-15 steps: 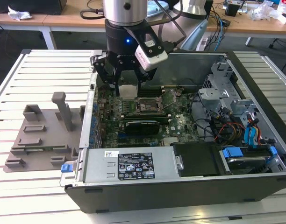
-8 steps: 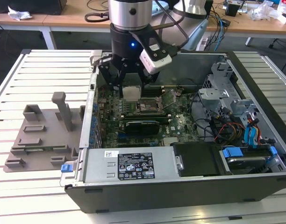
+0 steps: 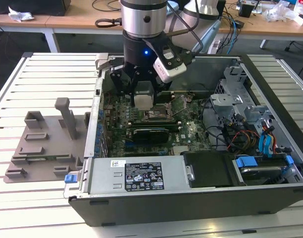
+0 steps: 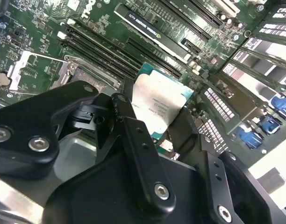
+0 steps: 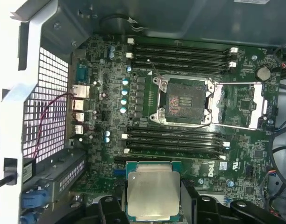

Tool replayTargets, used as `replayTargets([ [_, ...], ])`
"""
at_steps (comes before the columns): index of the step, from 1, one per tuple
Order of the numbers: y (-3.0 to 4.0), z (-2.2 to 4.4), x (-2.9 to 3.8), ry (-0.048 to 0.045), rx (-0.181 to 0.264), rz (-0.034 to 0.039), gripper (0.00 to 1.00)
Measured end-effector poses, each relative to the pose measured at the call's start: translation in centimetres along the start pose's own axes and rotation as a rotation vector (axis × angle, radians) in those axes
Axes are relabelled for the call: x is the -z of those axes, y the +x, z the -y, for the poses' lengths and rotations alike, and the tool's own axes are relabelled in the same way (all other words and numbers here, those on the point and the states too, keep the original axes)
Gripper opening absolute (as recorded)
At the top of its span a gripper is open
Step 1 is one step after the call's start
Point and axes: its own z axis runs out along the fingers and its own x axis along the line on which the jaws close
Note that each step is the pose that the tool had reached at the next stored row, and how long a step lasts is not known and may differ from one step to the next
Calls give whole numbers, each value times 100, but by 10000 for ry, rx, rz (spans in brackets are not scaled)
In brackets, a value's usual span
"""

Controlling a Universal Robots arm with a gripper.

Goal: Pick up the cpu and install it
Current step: 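Pick up the cpu and move it towards the insertion slot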

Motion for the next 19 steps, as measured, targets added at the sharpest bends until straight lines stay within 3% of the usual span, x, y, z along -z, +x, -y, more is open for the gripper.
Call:
replayTargets([
  [9, -89, -19, -108, 1, 1, -1, 55],
  [10, -97, -31, -129, 2, -2, -2, 55],
  [11, -134, -95, -153, 15, 2, -2, 55],
  [12, -151, -118, -161, 20, 3, -2, 55],
  [19, -289, -214, -220, 44, 1, -8, 55],
])
